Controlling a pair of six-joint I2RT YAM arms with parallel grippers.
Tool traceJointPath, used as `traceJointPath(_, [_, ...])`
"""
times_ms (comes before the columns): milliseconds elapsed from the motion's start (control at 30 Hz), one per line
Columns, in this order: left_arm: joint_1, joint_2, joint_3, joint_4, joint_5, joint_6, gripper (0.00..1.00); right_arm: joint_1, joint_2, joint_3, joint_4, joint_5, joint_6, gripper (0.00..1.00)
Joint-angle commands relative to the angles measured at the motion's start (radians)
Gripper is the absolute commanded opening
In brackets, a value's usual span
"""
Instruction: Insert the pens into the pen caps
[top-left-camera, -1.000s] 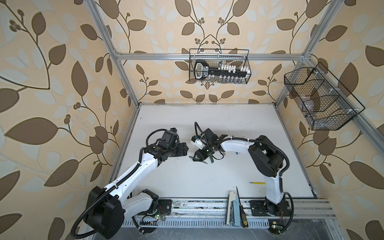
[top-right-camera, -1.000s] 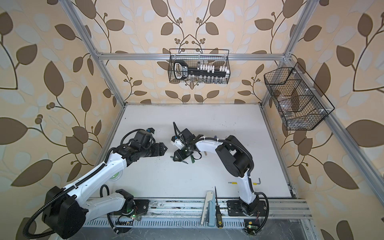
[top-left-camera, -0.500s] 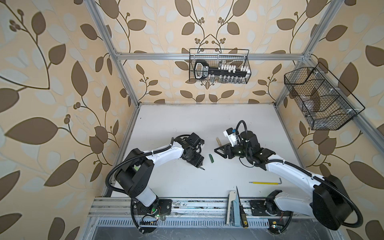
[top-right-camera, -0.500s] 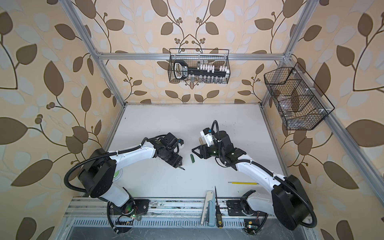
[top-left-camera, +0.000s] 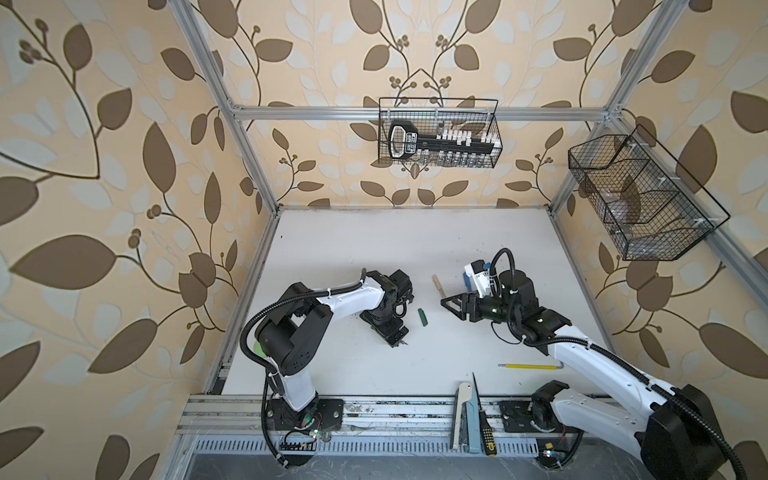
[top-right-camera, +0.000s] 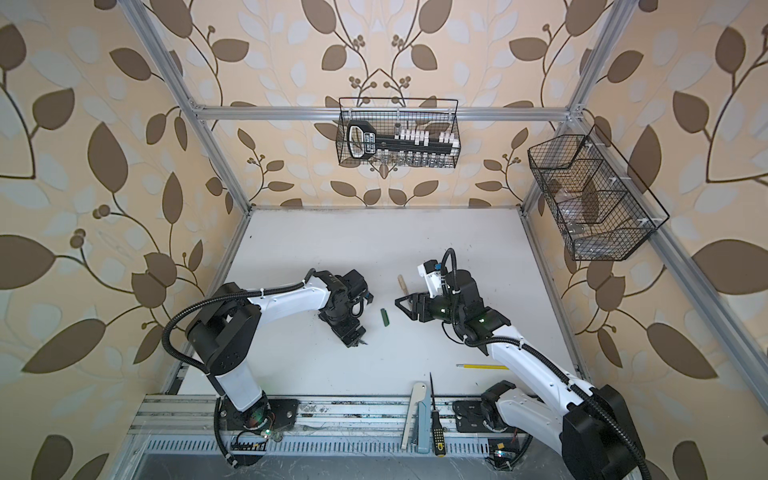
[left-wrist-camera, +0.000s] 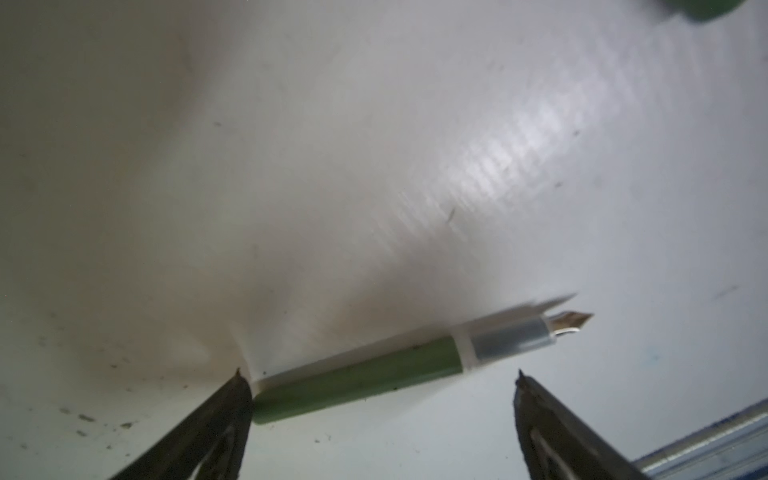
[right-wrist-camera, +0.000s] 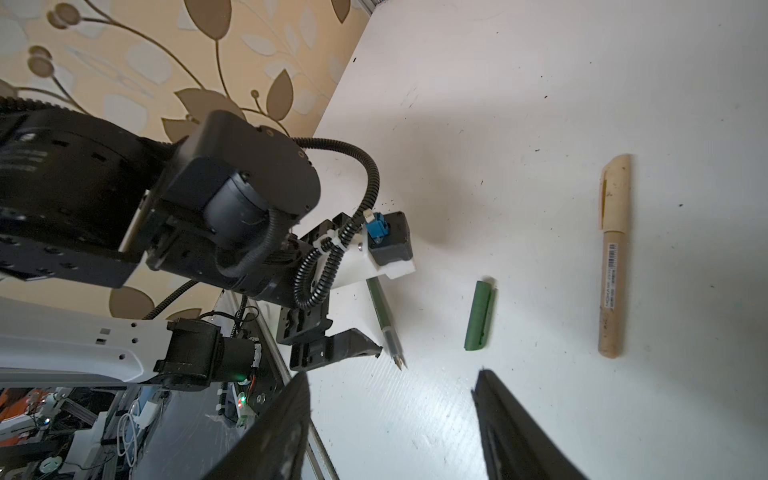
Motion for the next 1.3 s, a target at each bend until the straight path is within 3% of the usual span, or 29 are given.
traceJointPath(0, [-0.006, -0.035, 0.013, -0.042, -0.033, 0.036, 0.99, -0.005, -0.005, -0.011, 0.003, -0.024, 0.021, 0.64])
traceJointPath(233, [-0.009, -0.034, 0.015, -0.016, -0.103, 0.037, 0.99, -0.005, -0.013, -0.015, 0.019, -0.032, 0.033, 0.65])
traceJointPath(533, [-0.012, 0.027, 0.043, -0.029, -0.064, 0.032, 0.91, -0.008, -0.009, -0.022, 0.030, -0.026, 0.038, 0.65])
traceJointPath(667, [-0.012, 0.056, 0.070, -0.043, -0.028, 0.017, 0.81, -0.009, -0.006, -0.027, 0.043, -0.024, 0.039, 0.65])
traceJointPath(900, [-0.012, 0.097, 0.078, -0.023, -0.018, -0.052, 0.42, -0.010, 0.000, -0.040, 0.063, -0.022, 0.048, 0.64])
traceJointPath(1067, [-0.008, 0.059, 0.045, 0.032, -0.065, -0.150, 0.35, -0.010, 0.000, -0.043, 0.061, -0.013, 0.048, 0.64])
traceJointPath(1267, [-0.005, -0.022, -0.010, 0.122, -0.005, -0.274, 0.25, -0.009, 0.018, -0.042, 0.074, -0.001, 0.049, 0.64])
